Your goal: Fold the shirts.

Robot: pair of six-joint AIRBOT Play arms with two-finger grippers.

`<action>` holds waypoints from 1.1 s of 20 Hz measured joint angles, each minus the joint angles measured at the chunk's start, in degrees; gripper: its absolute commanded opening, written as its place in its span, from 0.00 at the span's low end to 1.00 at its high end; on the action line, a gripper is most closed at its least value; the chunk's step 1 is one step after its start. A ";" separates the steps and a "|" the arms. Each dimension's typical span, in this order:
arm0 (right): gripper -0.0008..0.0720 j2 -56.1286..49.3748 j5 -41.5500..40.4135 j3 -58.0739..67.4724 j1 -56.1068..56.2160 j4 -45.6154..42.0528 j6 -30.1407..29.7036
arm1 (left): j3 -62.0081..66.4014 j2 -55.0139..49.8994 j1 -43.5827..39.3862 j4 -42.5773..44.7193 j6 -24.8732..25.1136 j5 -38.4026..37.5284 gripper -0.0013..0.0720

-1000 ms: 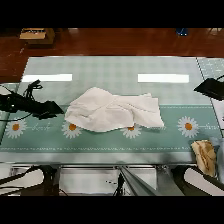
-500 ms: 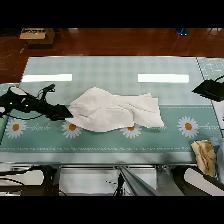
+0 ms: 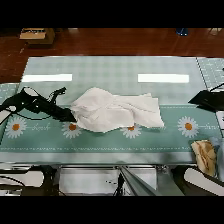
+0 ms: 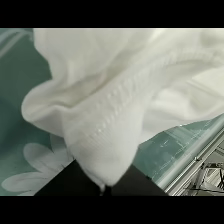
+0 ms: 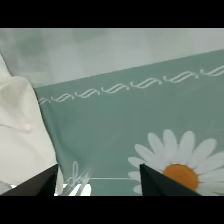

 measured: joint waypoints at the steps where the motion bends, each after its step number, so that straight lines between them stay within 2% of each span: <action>1: 0.82 -0.92 -0.33 -2.19 -0.02 2.71 -1.16 | 0.00 0.22 0.00 0.11 -0.20 0.15 0.06; 5: 0.82 -5.03 -2.86 -10.12 1.64 11.04 -5.33 | 0.00 1.09 -0.07 -0.63 -0.46 0.31 0.06; 10: 0.80 -8.72 -4.79 -16.48 5.79 15.10 -8.44 | 0.00 1.53 -0.11 -2.86 -0.85 -1.57 0.06; 11: 0.69 -9.01 -5.03 -17.18 7.06 16.13 -8.72 | 0.00 1.62 -0.11 -3.45 -0.90 -2.03 0.06; 12: 0.50 -9.33 -5.70 -17.81 8.74 16.74 -9.05 | 0.02 1.81 -0.11 -4.20 -1.07 -2.23 0.06; 13: 0.38 -9.51 -6.69 -18.23 10.40 16.87 -9.20 | 0.09 2.01 -0.11 -5.16 -1.07 -2.45 0.05; 15: 0.27 -9.75 -8.20 -18.71 14.03 18.60 -9.49 | 0.85 2.51 -0.11 -6.88 -1.07 -2.67 0.05; 16: 0.03 -9.79 -8.39 -18.84 15.78 19.78 -9.64 | 1.64 2.82 -0.11 -7.72 -1.07 -2.71 0.05; 19: 0.04 -9.73 -7.61 -17.90 18.21 23.50 -10.43 | 5.68 4.33 -0.11 -8.96 -1.29 -3.06 0.05; 22: 0.04 -7.02 -1.64 -12.72 16.65 28.59 -12.44 | 12.92 7.54 0.26 -9.49 -1.36 -3.78 0.05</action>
